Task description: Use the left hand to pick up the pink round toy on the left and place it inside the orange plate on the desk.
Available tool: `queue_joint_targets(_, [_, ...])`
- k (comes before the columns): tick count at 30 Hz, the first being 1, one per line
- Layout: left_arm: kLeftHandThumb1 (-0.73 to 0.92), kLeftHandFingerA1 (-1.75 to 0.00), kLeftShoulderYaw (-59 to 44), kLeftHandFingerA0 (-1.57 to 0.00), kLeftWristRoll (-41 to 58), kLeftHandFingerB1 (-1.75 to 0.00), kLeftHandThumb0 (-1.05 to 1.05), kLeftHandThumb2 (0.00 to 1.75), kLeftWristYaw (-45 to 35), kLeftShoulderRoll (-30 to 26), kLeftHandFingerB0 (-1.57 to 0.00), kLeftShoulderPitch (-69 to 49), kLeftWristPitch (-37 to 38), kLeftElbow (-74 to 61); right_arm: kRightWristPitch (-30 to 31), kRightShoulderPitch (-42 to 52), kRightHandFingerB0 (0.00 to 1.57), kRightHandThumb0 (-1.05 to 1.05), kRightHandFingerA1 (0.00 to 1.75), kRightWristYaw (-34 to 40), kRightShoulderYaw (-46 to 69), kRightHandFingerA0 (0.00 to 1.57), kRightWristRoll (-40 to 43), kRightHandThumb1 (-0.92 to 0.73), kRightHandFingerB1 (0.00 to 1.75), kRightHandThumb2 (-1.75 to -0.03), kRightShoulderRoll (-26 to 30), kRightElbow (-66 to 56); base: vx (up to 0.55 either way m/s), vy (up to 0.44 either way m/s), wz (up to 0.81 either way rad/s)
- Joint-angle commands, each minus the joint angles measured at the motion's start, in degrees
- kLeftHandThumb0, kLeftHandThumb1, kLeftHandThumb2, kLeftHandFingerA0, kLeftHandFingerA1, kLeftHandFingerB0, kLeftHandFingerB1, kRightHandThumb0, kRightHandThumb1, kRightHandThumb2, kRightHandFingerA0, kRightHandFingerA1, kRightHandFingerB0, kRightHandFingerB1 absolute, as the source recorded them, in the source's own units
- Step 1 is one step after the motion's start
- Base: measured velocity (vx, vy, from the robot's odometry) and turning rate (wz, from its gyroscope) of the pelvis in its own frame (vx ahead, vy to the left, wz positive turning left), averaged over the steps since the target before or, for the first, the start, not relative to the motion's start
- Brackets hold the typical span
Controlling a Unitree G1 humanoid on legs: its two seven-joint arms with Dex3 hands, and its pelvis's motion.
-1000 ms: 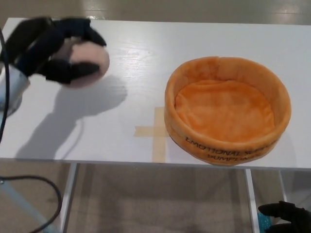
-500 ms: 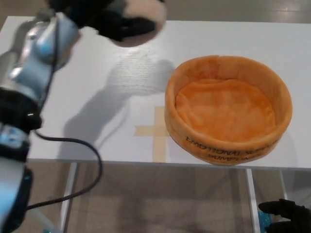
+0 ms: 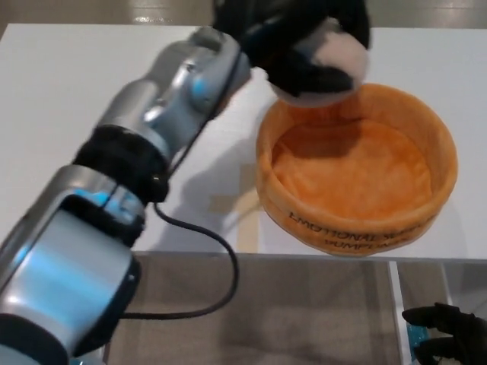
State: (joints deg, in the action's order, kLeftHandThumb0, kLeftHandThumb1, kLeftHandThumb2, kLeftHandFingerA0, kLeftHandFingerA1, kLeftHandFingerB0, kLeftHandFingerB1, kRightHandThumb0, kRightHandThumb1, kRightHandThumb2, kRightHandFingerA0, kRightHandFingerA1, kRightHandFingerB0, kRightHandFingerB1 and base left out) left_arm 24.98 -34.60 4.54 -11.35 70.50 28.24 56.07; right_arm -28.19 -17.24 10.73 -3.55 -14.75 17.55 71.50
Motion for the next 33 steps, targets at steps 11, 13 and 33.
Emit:
queue_joint_targets(11, [0.75,-1.54,8.0,-0.79,-4.8,-0.46,-0.29,0.66,1.1,7.4,-0.77,-5.1,-3.8,5.3,-0.6,-0.6,0.67,-0.08,0.55,-0.4,0.0,0.61,0.0,-0.65,0.51,-0.59,0.6,-0.2,0.00,0.000,0.00])
queue_joint_targets(13, [0.57,-0.79,9.0,-0.62,-5.3,-0.45,-0.36,1.03,-1.2,7.5,-0.06,-4.7,-5.0,6.0,-0.6,-0.8,0.67,-0.08,0.54,-0.5,0.1,0.59,0.2,-0.65,0.51,-0.58,0.6,-0.2,0.00,0.000,0.00])
queue_joint_targets(33, [0.65,0.00,15.3,0.00,-9.0,-0.03,-1.05,1.09,-8.7,8.0,0.00,-5.1,-16.6,4.4,-0.4,-2.2,0.67,-0.09,0.54,-0.8,0.4,0.60,0.4,-0.64,0.50,-0.58,0.8,-0.2,0.00,0.000,0.00])
